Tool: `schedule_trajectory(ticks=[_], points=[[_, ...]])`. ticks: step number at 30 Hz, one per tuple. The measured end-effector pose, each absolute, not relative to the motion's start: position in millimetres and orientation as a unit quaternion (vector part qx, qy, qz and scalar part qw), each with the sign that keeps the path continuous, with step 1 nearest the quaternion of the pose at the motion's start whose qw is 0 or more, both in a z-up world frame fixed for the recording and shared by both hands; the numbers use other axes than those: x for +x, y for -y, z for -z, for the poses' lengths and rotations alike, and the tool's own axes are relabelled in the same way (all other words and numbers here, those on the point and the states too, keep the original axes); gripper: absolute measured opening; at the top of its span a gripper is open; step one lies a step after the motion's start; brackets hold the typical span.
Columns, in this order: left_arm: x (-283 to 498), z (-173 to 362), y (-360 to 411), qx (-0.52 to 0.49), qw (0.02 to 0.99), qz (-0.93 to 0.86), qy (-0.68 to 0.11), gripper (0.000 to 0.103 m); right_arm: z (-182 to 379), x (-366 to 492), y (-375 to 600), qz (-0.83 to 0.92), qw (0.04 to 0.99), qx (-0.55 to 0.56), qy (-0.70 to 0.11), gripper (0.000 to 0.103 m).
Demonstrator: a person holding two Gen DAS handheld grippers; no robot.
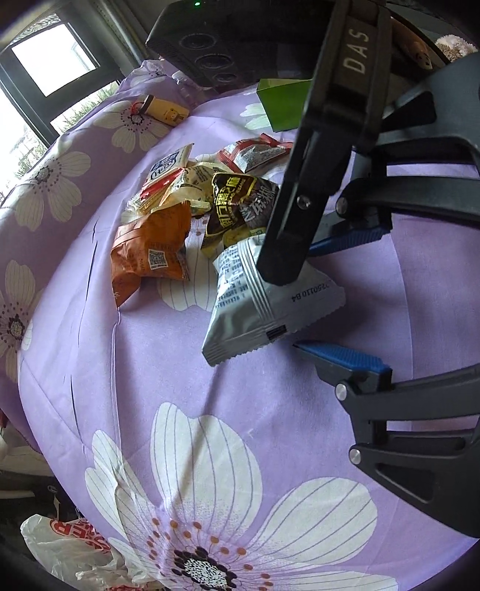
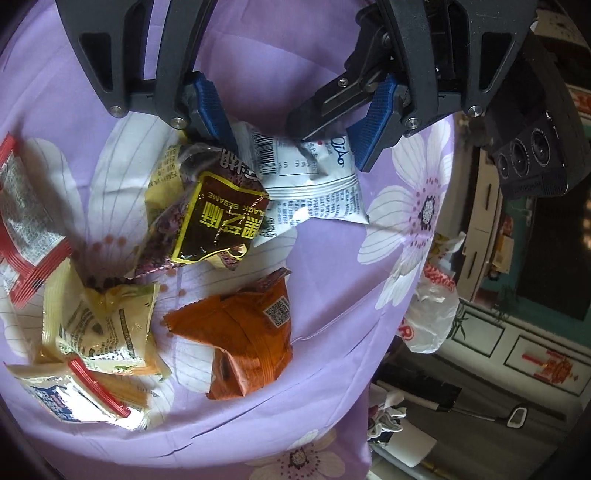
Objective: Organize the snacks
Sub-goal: 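Move the right gripper back to the white Oishi chip bag, then close the right gripper on the white chip bag and lift it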
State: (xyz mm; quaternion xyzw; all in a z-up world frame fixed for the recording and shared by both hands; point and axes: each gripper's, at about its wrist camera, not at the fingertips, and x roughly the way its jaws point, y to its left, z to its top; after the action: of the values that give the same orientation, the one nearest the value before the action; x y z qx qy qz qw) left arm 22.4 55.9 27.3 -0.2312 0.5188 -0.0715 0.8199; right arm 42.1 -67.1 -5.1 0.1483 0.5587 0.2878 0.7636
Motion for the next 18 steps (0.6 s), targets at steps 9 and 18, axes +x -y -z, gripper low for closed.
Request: schedule_trajectory(ticks=[9, 18], points=[[24, -25, -71, -0.231, 0.818, 0.064, -0.523, 0.048, 5, 54, 57, -0.285, 0.767, 0.157, -0.553, 0.068], [22, -26, -88, -0.262, 0.81, 0.052, -0.523, 0.048, 5, 56, 49, -0.293, 0.763, 0.16, -0.553, 0.068]])
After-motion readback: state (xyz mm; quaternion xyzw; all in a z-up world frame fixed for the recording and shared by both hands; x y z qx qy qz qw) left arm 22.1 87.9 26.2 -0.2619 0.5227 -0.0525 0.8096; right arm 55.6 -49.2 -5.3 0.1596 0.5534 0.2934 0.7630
